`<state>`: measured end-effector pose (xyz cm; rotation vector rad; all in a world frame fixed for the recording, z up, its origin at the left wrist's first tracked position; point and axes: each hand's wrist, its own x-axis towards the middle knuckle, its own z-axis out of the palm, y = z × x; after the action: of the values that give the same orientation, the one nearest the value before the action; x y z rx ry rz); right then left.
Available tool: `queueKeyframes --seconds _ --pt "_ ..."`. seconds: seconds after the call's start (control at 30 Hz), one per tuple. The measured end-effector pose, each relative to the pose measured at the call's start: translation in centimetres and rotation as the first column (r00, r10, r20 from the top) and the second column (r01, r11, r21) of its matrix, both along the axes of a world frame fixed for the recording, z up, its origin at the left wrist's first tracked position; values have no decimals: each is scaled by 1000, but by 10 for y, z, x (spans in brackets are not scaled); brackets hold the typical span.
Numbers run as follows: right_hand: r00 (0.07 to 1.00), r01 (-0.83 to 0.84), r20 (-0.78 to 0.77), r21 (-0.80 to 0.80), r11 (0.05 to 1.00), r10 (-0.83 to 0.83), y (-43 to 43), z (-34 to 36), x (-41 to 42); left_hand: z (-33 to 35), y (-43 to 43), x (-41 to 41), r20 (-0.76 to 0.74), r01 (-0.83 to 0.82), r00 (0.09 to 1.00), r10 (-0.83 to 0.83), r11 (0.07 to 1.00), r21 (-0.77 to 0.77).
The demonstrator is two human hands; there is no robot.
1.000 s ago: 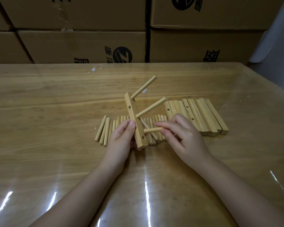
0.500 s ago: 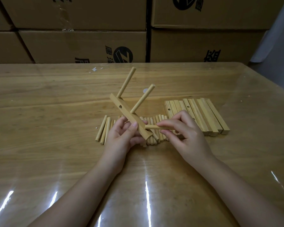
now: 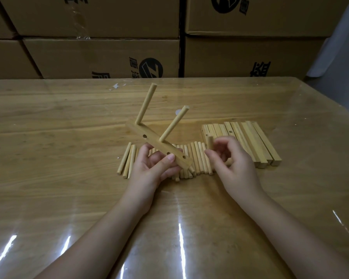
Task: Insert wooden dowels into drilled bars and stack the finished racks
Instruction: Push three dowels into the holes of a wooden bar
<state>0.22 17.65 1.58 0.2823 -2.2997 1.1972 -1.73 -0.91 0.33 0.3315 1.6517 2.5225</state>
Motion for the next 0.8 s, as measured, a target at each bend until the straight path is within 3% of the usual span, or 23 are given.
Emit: queueKeyframes --seconds 0.13,0.3,0.8 --pt "980 -63 166 -284 957 113 -1 1 2 -1 0 -1 0 -14 1000 14 1000 -8" --pt "960 -127 163 -470 874 227 0 3 1 -3 0 -3 1 -25 1000 25 1000 2" --pt "947 -190 206 -261 947 247 0 2 0 -5 -2 -4 2 -12 1000 12 1000 7"
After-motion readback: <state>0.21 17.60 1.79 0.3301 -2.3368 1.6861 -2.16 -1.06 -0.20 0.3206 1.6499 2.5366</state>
